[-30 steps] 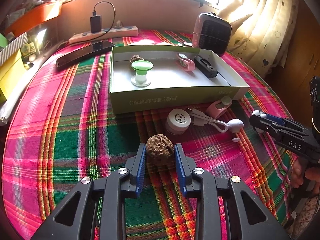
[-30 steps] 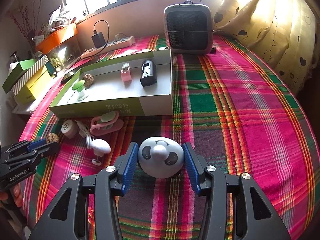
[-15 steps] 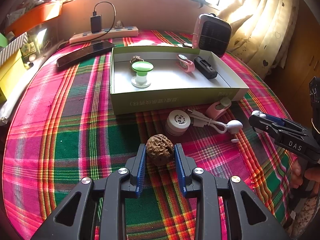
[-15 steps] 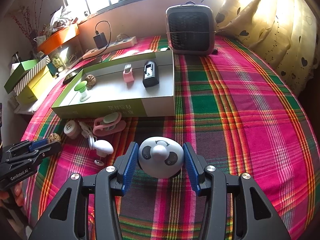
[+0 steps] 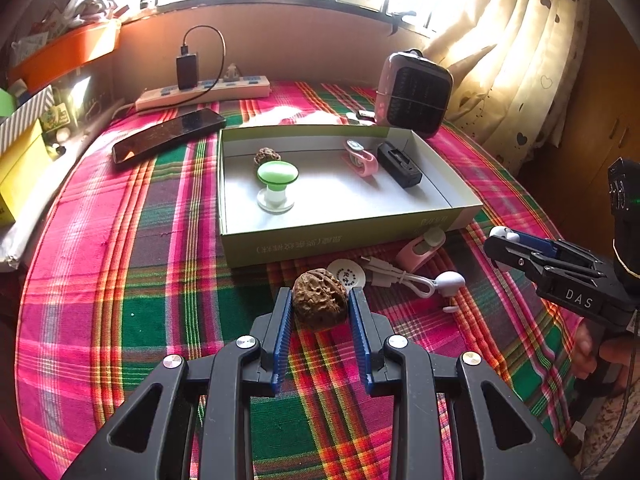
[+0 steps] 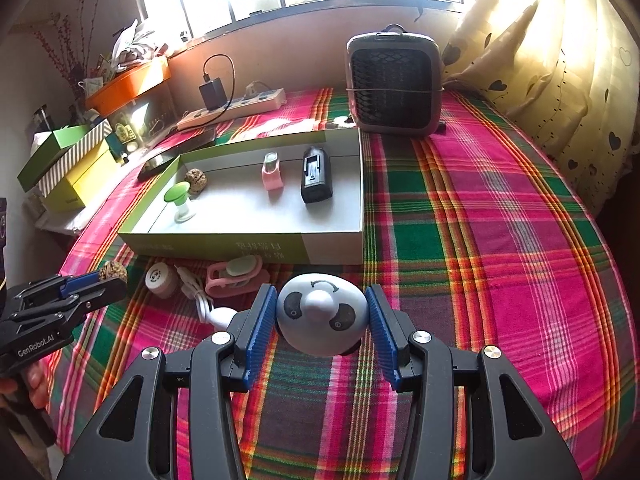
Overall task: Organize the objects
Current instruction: 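Lift the walnut and white gadget and carry both over the box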
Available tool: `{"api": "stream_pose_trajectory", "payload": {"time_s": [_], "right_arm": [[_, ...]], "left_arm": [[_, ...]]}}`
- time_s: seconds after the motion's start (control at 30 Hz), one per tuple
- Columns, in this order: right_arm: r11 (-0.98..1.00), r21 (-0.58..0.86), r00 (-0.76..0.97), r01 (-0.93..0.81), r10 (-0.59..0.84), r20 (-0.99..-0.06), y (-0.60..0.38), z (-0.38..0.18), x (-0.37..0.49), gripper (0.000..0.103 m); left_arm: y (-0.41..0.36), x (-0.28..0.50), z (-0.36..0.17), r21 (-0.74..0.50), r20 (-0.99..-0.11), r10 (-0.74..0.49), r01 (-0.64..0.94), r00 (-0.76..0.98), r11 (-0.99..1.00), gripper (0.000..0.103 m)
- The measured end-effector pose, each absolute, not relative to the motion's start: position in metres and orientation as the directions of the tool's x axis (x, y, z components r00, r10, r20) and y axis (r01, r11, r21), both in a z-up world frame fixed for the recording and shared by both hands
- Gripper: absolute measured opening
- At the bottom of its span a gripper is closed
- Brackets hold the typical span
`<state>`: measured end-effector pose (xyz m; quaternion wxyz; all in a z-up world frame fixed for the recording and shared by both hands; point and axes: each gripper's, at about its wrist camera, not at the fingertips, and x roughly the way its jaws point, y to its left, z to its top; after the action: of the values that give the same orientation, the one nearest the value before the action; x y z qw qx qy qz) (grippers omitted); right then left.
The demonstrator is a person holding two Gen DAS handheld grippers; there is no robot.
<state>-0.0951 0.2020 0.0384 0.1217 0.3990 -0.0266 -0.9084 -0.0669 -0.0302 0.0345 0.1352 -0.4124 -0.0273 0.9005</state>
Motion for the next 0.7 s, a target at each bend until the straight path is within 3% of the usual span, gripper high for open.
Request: {"api": "stream_pose_trajectory", "payload": {"time_s": [0.7], "right_arm": [[-0.956, 0.138, -0.668, 0.258, -0.28, -0.69, 0.184, 0.06, -0.12, 0.047]], "left_arm": [[-0.029, -0.083, 0.048, -0.142, -0.716, 0.25, -0.214, -0.652, -0.966, 0.026]]}}
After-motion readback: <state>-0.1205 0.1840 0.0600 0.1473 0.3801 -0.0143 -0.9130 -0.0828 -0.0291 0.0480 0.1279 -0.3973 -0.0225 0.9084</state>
